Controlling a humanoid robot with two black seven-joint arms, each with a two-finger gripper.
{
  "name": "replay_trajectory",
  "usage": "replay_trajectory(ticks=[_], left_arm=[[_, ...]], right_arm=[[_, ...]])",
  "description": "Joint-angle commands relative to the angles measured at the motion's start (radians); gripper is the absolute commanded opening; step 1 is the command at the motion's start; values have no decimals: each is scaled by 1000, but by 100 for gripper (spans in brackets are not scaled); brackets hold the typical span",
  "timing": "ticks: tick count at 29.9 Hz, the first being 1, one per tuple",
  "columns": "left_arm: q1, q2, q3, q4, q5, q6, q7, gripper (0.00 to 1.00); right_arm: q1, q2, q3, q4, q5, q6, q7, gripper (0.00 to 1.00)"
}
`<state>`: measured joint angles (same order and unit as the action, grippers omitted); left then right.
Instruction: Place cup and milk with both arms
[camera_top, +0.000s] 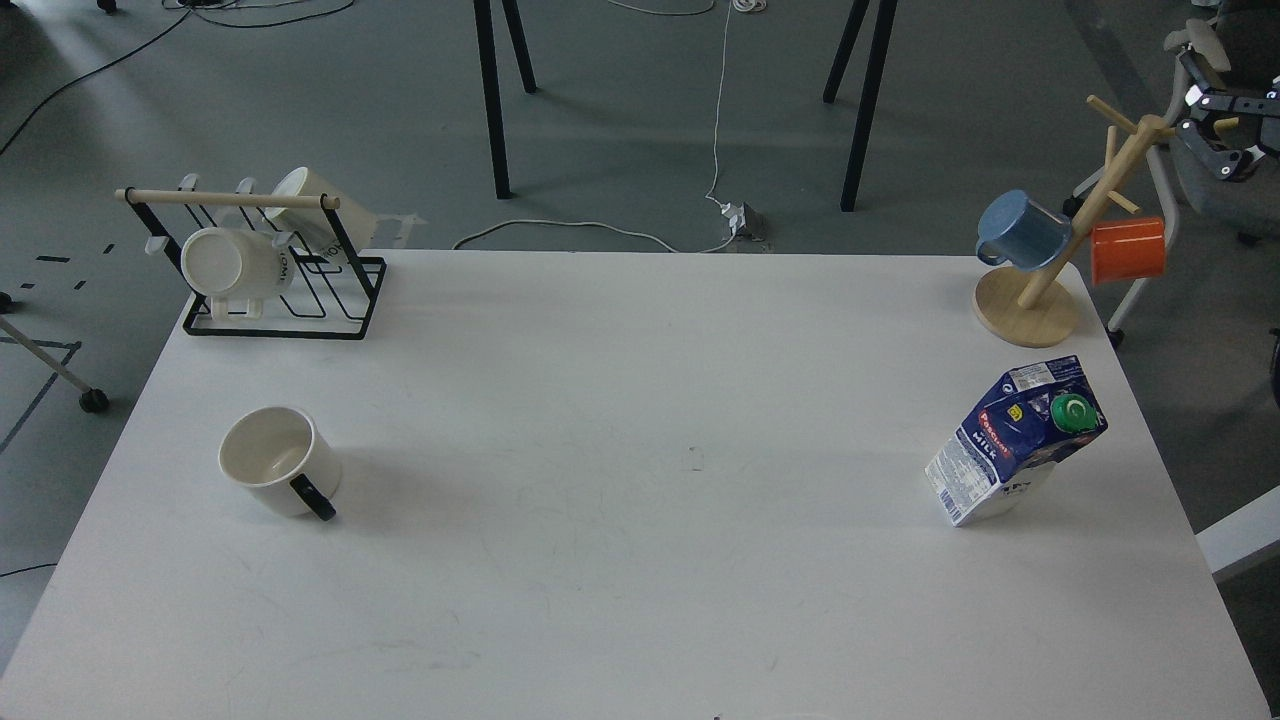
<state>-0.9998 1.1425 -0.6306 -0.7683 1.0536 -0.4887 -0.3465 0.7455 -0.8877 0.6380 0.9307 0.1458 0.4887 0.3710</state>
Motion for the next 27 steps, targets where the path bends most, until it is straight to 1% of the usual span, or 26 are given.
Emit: replay_trajectory(ticks=[1,3,5,7,10,12,16,21,22,25,27], left_arm=[[-14,-58,-9,206,0,0,-117,100],[-46,-113,-6,292,-45,0,-129,100],[-53,-145,2,346,-122,0,-137,100],[-46,-150,12,350,-171,0,-142,100],[-24,-152,35,331,-169,0,-142,100],[-2,-145,77,272,-150,0,-142,100],[6,-100,147,68,-20,0,-142,100],[13,-55,207,-230,401,0,-142,100],[26,-40,230,-270,477,0,-142,100],[58,-7,307,-334,627,0,-142,100],[62,0,350,-347,698,0,-142,100]], right_arm=[[-2,-2,0,0,0,0,0,99],[-2,-2,0,0,0,0,0,99],[-2,-2,0,2,0,0,0,99],[-2,0,0,2,0,0,0,99],[-2,4,0,3,0,0,0,99],[-2,4,0,3,0,0,0,99],[-2,6,-1,3,0,0,0,99],[-3,7,-9,2,-2,0,0,99],[-5,7,-9,2,-2,0,0,99],[-9,6,-8,2,-2,0,0,99],[-11,6,-9,2,-2,0,0,99]])
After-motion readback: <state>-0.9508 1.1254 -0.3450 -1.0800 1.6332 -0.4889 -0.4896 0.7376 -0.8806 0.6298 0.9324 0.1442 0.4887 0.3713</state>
